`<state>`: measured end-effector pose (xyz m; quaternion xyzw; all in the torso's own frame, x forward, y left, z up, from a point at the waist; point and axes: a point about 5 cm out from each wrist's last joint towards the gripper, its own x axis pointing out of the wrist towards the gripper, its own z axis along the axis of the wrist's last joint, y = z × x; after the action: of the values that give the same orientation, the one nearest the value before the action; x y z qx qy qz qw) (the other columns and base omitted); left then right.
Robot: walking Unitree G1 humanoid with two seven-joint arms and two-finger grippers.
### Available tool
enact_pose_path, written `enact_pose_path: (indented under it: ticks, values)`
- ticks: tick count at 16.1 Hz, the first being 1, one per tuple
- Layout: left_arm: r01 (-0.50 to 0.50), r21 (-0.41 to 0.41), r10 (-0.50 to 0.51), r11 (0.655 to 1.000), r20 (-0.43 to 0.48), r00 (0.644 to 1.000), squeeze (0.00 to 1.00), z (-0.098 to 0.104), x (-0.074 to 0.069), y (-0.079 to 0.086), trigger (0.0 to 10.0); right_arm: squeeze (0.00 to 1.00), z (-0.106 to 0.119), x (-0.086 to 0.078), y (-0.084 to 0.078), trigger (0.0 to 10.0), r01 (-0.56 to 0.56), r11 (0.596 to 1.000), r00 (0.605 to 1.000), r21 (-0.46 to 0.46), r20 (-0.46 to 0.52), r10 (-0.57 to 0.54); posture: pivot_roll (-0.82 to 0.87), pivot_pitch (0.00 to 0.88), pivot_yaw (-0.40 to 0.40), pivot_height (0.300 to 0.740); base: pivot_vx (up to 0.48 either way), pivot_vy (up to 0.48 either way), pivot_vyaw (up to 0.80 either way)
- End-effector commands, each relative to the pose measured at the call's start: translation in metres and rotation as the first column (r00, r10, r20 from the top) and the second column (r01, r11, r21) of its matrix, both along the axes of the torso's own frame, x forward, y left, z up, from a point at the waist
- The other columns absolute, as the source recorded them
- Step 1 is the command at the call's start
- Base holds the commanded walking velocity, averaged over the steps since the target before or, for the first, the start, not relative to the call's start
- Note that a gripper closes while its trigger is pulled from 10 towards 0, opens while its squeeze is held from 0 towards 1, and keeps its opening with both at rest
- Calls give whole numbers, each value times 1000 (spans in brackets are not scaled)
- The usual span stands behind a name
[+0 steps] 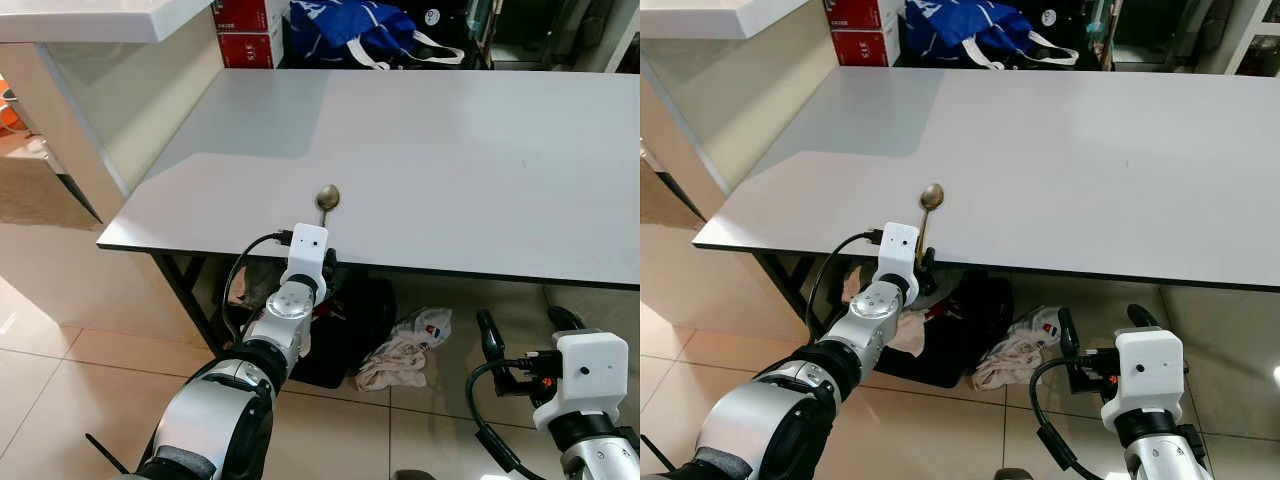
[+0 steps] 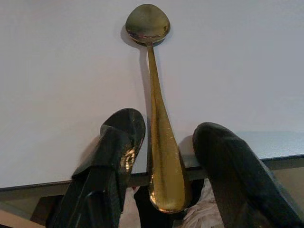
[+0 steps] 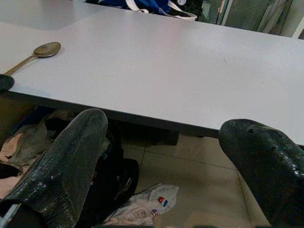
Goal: Setting the table
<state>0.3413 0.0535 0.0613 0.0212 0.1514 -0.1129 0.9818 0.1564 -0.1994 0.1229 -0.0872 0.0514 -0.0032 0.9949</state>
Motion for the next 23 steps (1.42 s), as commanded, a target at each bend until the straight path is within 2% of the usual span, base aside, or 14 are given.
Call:
enact_pose_path:
  ticks: [1,3,4,5,9,12,13,14,15,18,20,21,23]
  values:
    - [34,-43,-35,998,-11,999,1000,5,-2,-21,10000,0,2,1,2,10000,-5,1000,1000,2,10,5,-294,0,78,740,0,0,0]
    - [34,-34,-33,999,14,999,1000,9,0,-21,10000,0,1,2,2,10000,-8,1000,1000,4,9,8,-289,0,76,740,0,0,0]
    - [30,-37,-28,999,37,999,373,13,3,-20,10000,0,-1,2,2,10000,-10,1000,1000,4,7,10,-276,0,75,740,0,0,0]
    - [27,-48,-23,999,68,997,0,19,6,-19,10000,0,-3,4,2,10000,-12,1000,1000,5,6,12,-271,0,74,740,0,0,0]
    - [47,-88,-27,995,220,975,0,53,21,-21,10000,0,-8,13,1,10000,-16,1000,1000,6,15,16,-235,0,72,740,0,0,0]
    - [99,-86,-60,991,370,927,0,77,25,-19,10000,0,-12,25,-1,10000,3,1000,999,-1,39,-3,-200,0,76,740,0,0,0]
    - [109,-84,-68,990,392,917,0,80,24,-18,10000,0,-13,28,-2,10000,13,1000,999,-4,45,-13,-189,0,79,740,0,0,0]
    - [126,-86,-77,988,427,901,0,82,22,-13,10000,0,-13,34,-4,10000,44,999,997,-8,64,-43,-171,0,82,740,0,0,0]
    - [129,-70,-83,989,458,885,0,81,17,-1,10000,0,-14,40,-7,10000,76,997,994,-5,77,-75,-151,0,87,740,0,0,0]
    - [100,-57,-62,993,474,879,0,80,10,23,10000,0,-18,52,-9,10000,100,995,991,-3,90,-100,-118,0,86,740,0,0,0]
    - [102,-35,-75,994,450,890,0,69,-9,36,10000,0,-18,60,-9,10000,105,994,988,-3,111,-105,-105,0,94,740,0,0,0]
    - [99,-16,-80,995,463,883,0,67,-22,44,10000,0,-17,63,-8,10000,106,994,987,10,123,-106,-100,0,97,740,0,0,0]
    - [84,-26,-65,996,435,898,0,62,-30,49,10000,0,-20,66,-8,10000,112,993,988,33,107,-115,-84,0,90,740,0,0,-306]
